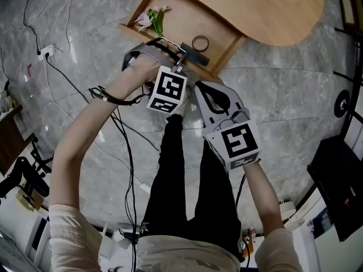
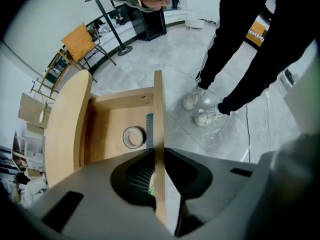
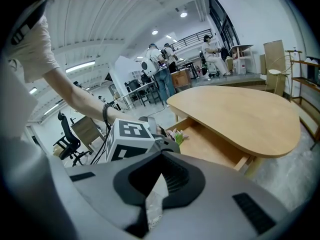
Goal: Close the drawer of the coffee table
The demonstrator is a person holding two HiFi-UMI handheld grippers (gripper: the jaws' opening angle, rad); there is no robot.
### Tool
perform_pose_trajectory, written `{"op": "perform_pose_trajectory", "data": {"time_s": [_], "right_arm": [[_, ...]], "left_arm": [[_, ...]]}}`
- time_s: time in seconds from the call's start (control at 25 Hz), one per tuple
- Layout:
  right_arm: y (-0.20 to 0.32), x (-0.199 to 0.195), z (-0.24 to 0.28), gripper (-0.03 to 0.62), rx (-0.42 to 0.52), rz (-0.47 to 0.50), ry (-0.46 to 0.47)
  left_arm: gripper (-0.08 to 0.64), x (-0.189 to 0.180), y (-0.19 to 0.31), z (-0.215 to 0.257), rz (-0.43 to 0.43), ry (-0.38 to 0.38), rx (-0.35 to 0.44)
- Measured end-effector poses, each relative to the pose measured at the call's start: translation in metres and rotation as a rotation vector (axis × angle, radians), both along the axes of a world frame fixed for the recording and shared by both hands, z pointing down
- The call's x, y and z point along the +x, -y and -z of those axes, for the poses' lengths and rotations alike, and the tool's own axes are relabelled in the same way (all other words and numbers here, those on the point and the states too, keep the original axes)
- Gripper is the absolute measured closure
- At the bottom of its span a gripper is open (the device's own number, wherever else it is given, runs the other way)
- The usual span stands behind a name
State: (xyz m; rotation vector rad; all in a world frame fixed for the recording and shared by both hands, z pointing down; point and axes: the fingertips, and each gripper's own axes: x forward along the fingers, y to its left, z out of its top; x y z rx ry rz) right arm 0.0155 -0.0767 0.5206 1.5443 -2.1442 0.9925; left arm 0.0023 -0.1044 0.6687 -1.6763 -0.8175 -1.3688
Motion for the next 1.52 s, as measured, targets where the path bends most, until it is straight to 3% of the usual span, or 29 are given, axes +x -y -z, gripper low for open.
{"op": "perform_pose_trajectory", "data": {"time_s": [0.24, 0.8, 1.12, 1.24, 1.4, 1.52], "right_arm": [[0.002, 0.007, 0.004, 0.586, 0.006, 0.005, 0.015], [-0.010, 0.013, 0.001, 0.586, -0.015, 0.002, 0.060], [-0.009, 0.025, -0.001, 0.586, -0.013, -0.012, 0.065], [-0.008, 0.027, 0.000, 0.586, -0.006, -0.021, 0.065], [-0.013, 0.032, 0.001, 0.586, -0.011, -0.049, 0.066], [-0.016, 0.037, 0.003, 0.586, -0.009, -0.072, 0.065]], "left_arm": [[0.489, 0.009, 0.013, 0.001, 0.014, 0.005, 0.041], [0.489, 0.045, 0.035, -0.001, 0.019, 0.003, 0.046], [0.485, 0.082, 0.061, 0.000, 0.134, -0.063, 0.065], [0.463, 0.096, 0.075, 0.004, 0.298, -0.173, 0.106], [0.413, 0.099, 0.085, 0.008, 0.748, -0.320, 0.106], [0.407, 0.088, 0.092, 0.014, 1.084, -0.418, 0.058]]}}
